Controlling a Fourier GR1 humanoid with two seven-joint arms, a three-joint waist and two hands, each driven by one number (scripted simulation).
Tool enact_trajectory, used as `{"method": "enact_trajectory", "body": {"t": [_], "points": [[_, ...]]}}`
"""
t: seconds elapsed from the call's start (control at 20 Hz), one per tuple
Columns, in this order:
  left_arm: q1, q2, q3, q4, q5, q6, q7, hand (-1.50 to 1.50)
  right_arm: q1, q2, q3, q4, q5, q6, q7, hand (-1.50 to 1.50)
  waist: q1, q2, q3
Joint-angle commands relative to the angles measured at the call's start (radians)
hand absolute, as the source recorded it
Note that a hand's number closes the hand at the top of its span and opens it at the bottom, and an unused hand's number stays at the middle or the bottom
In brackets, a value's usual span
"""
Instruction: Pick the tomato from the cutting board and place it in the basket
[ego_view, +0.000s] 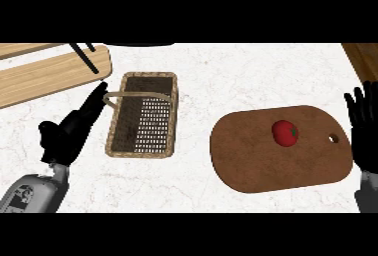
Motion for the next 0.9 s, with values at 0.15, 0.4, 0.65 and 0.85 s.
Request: {"method": "enact_trajectory", "body": {"t": [0.15, 0.4, 0.65, 0.85], "points": [[0.121, -0.053, -0.002, 0.116, 0.043, 0.024, 0.065, 0.0, -0.169, 0.044, 0.092, -0.123, -0.192, 0.391, -0.063, 1.5, 0.082, -0.042, 0.032], [0.196, -0.055, -0.002, 0.178, 0.063, 0.022, 0.112, 0.0, -0.235, 0.041, 0.249, -0.284, -0.248, 0.755, -0.175, 1.5, 0.107, -0.05, 0.034], [0.3, -0.048, 0.044, 0.189, 0.063, 0.062, 0.075, 0.0, 0.006, -0.054, 0.24, -0.366, -0.046, 0.949, -0.378, -1.5, 0.005, -0.059, 0.027], [0.319, -0.052, 0.043, 0.163, 0.074, 0.053, 0.08, 0.0, -0.02, -0.176, 0.016, -0.341, 0.123, 0.816, -0.385, -1.5, -0.01, -0.061, 0.027]]}}
